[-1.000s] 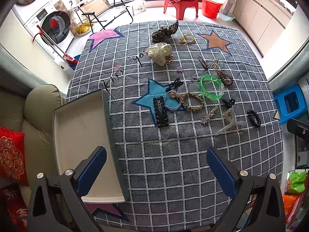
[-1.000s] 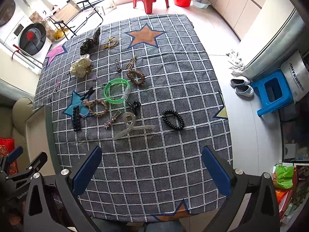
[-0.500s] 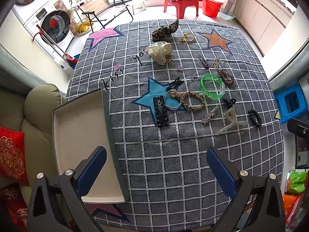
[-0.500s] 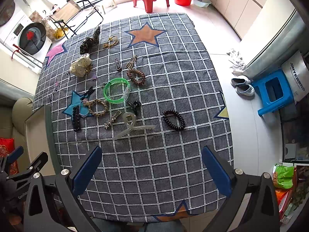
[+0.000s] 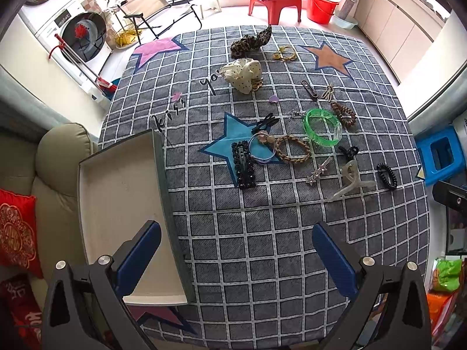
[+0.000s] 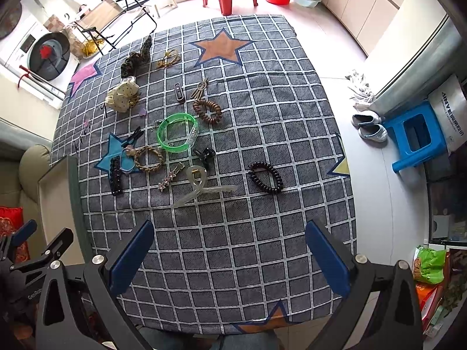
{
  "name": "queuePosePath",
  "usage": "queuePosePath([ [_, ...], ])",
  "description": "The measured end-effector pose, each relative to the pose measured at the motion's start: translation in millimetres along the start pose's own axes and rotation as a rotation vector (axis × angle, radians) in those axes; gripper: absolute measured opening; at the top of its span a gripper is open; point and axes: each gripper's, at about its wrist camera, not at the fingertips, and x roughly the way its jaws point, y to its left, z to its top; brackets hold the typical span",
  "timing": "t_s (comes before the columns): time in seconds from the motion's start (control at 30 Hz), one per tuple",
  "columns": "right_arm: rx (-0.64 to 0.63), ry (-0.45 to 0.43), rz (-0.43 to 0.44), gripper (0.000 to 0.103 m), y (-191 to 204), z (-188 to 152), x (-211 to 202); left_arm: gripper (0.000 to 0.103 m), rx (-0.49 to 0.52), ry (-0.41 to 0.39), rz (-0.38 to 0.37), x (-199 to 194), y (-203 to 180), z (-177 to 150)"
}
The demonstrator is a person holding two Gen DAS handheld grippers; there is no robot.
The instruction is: Organize jewelry
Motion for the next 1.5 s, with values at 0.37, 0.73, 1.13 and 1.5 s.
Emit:
queuePosePath([
  [0.37,0.028,0.083,0.034,0.103,-9.9,-6.8,36.1,0.103,-0.049,0.075,-0.029,29.6,8.1,-9.4],
  [0.73,0.001,0.138,0.079,0.103,6.1,-1.8,90.4,0.103,-0.108,0.106,-0.071,82.1,11.4,10.2],
  [1.13,-0.092,0.145,0.039,0.103,27.9,31.7,146.8,0.087,-0.152,0.108,-0.068,143.9,17.6,42.5],
  [1.5,-0.131,0.169,0.018,0.092,42.1,36.5,184.9,0.073,-0.097,0.106,-0.059,166.0,5.8,49.6],
])
